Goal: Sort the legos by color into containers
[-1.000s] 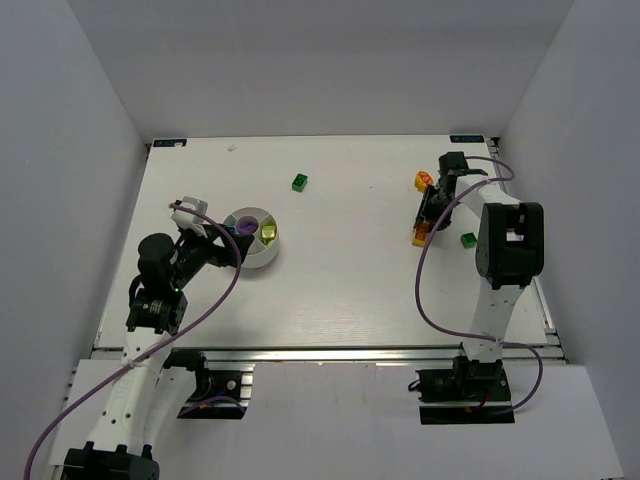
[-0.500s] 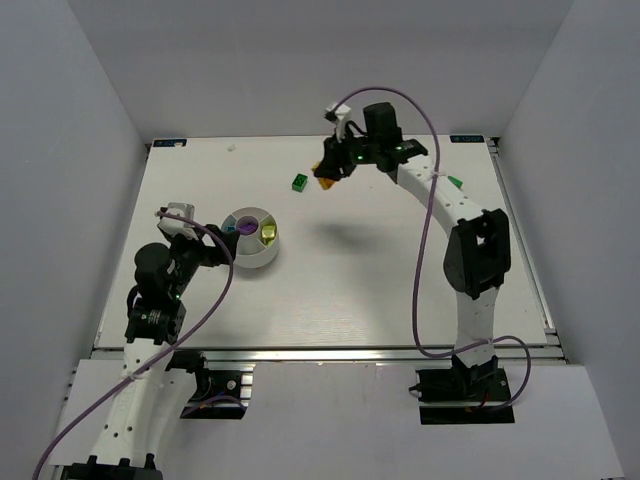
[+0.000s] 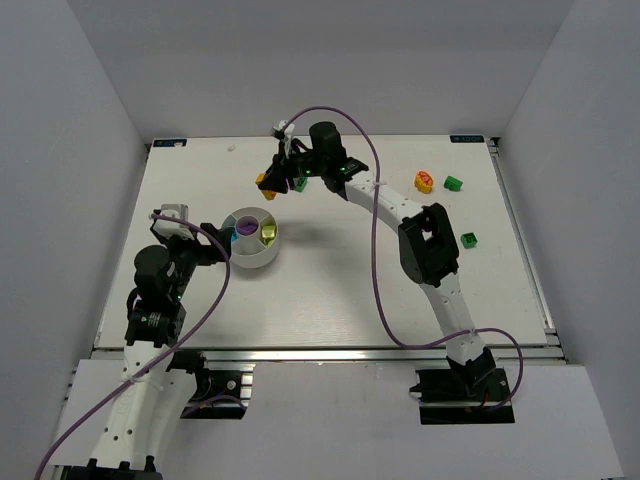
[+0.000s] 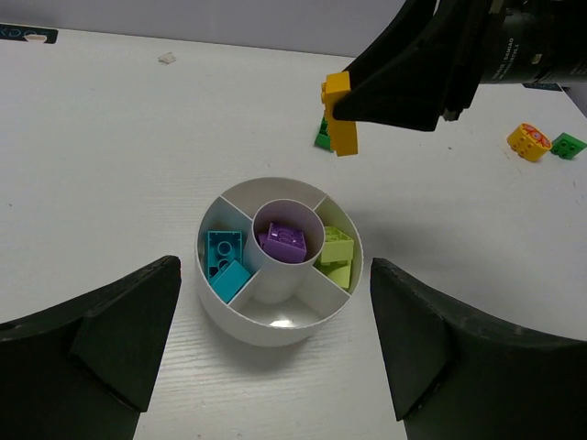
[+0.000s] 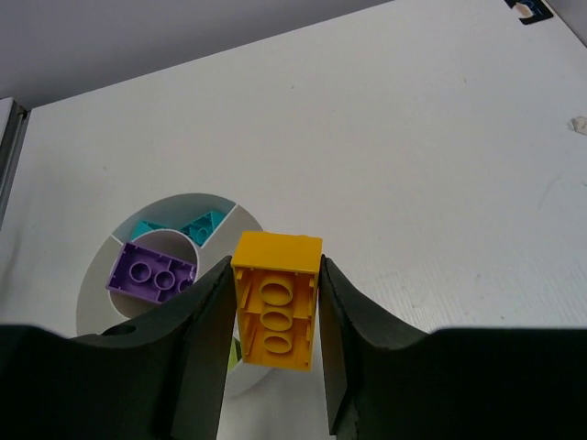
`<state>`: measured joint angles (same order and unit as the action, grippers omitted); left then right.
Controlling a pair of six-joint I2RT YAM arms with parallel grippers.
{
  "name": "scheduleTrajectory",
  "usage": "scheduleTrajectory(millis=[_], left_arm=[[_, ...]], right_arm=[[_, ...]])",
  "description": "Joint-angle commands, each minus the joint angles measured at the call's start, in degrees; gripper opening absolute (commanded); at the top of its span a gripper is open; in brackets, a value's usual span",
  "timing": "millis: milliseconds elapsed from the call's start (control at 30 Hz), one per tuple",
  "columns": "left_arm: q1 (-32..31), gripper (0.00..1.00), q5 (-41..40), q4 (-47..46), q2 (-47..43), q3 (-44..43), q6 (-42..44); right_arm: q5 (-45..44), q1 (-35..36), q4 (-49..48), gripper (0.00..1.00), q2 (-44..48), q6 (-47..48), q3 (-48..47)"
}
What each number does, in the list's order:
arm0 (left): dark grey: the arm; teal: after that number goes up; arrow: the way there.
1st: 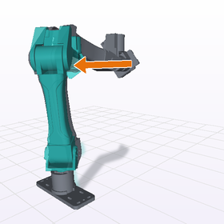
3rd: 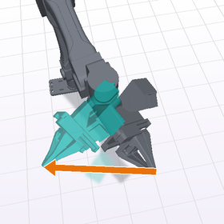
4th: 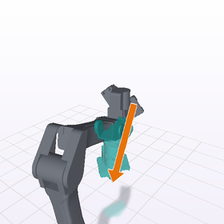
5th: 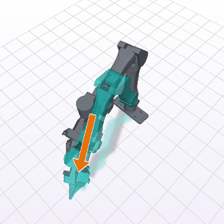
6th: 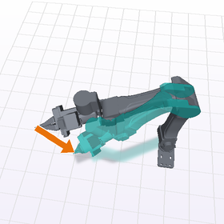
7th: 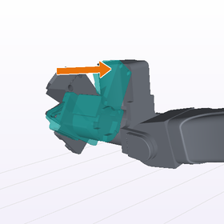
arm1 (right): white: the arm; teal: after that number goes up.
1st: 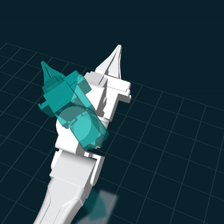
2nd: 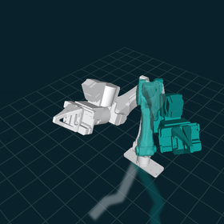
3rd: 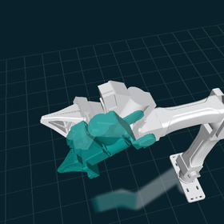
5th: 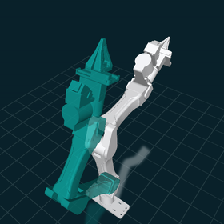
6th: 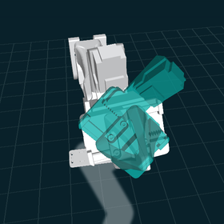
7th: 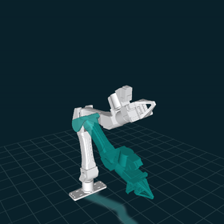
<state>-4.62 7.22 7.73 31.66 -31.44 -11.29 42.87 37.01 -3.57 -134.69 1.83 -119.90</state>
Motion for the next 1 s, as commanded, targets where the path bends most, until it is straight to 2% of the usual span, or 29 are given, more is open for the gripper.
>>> scheduleTrajectory(millis=[0,133,367,833,967], left_arm=[[0.32,0.93,-0.90,0.01,-0.11,0.50,-0.05],[0.32,0.93,-0.37,-0.08,-0.11,0.42,0.13],[0.32,0.93,0.07,-0.08,-0.99,0.50,0.04],[0.32,0.94,0.60,-0.43,-1.34,0.59,-0.14],[0.32,0.94,0.60,-0.34,-1.16,0.59,-0.14]], right_arm=[[1.69,1.92,-6.80,0.00,0.57,-1.39,-1.57],[1.25,3.50,-8.03,0.00,0.05,-4.01,0.63],[-0.68,5.09,-10.40,0.00,-3.11,-6.74,-1.21],[-2.97,6.05,-10.66,0.00,-5.40,-5.52,-1.39],[-2.62,6.31,-10.58,0.11,-5.67,-5.52,-0.60]])
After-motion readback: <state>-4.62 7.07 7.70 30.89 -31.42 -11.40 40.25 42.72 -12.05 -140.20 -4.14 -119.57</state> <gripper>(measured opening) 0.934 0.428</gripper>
